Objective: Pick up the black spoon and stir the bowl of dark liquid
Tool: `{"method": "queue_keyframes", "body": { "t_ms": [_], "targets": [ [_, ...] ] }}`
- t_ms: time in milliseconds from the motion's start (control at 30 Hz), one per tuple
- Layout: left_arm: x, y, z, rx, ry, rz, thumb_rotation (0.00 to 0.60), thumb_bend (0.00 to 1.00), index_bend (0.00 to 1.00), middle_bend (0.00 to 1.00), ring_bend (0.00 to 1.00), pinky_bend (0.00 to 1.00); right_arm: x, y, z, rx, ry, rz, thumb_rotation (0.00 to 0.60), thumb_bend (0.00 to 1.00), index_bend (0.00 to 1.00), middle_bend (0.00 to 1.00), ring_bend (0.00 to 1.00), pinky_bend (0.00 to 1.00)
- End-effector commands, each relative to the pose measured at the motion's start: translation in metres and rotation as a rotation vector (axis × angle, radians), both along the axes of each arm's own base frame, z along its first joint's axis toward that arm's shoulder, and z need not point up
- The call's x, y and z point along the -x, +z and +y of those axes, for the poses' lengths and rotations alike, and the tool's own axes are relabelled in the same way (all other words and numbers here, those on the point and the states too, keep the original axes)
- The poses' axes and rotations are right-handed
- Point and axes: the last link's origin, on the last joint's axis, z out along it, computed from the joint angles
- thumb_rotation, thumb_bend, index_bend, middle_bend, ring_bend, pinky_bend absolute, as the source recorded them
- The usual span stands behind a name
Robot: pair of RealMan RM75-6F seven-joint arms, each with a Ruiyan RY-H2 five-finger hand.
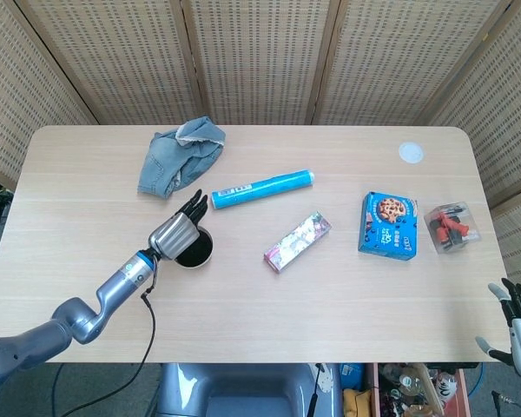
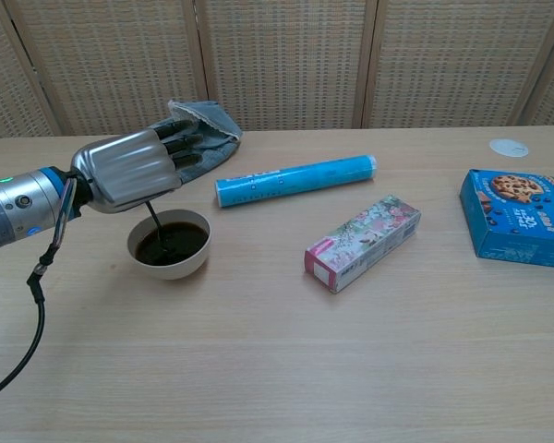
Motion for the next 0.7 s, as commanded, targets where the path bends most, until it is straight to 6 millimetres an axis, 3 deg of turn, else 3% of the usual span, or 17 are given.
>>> {"method": "queue_keyframes", "body": {
  "t_ms": [33, 167, 400, 700],
  "targets": [
    [0.005, 0.003, -0.005, 0.013, 0.008, -0.005, 0.600, 0.41, 0.73, 0.16, 0.00, 0.00, 0.000, 0.000, 0.000, 0.001, 0.000, -0.001, 0.600, 0.21, 0.17, 0.15, 0.00, 0.00],
    [0.006, 0.003, -0.011, 0.041, 0.018, -0.008, 0.600, 0.41, 0.73, 0.16, 0.00, 0.00, 0.000, 0.000, 0.001, 0.001, 0.002, -0.002, 0.600, 0.21, 0.17, 0.15, 0.00, 0.00],
    [-0.009, -0.008, -0.017, 0.066, -0.003, -0.034, 0.600, 0.41, 0.73, 0.16, 0.00, 0.00, 0.000, 0.001, 0.002, 0.005, 0.001, 0.001, 0.600, 0.21, 0.17, 0.15, 0.00, 0.00],
    [-0.028, -0.022, -0.007, 0.035, -0.017, -0.034, 0.600, 0.41, 0.73, 0.16, 0.00, 0.00, 0.001, 0.004, 0.004, 0.013, -0.008, 0.004, 0.600, 0.21, 0.17, 0.15, 0.00, 0.00]
  ]
}}
